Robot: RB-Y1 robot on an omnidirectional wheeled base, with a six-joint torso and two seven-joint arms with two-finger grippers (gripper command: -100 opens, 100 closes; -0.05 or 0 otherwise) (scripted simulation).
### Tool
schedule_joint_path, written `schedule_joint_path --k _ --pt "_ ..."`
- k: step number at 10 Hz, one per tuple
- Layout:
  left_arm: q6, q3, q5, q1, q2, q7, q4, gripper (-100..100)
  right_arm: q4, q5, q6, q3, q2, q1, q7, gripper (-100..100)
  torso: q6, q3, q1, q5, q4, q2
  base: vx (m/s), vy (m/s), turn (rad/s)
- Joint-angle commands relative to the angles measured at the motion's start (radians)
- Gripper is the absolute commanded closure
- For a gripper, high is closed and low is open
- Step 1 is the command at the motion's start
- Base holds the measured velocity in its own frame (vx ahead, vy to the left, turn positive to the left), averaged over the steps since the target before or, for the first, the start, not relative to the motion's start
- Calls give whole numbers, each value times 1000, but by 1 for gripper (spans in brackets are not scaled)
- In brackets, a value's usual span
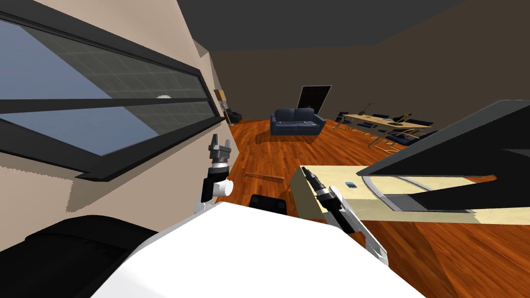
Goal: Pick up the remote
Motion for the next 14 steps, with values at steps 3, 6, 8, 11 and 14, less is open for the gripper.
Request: schedule_joint_path --k 3,6,8,11,14 --pt "0 0 0 0 0 0 0 0 108 77 -10 10 -85 -2 -13 -100 0 0 0 0 0 1 111 69 110" --pt "0 0 0 0 0 0 0 0 173 113 -15 15 -117 -4 -16 -100 1 2 -3 -1 1 3 73 25 45" --pt "0 0 0 0 0 0 0 0 200 113 -15 15 -117 -4 -16 -100 1 2 -2 0 0 3 57 23 21" --pt "0 0 0 0 0 0 0 0 300 186 -26 25 -180 -7 -21 -100 1 2 -3 -1 0 3 78 17 60" --pt "0 0 0 0 0 0 0 0 374 223 -32 30 -210 -8 -23 -100 1 0 -5 -1 0 0 105 -6 36"
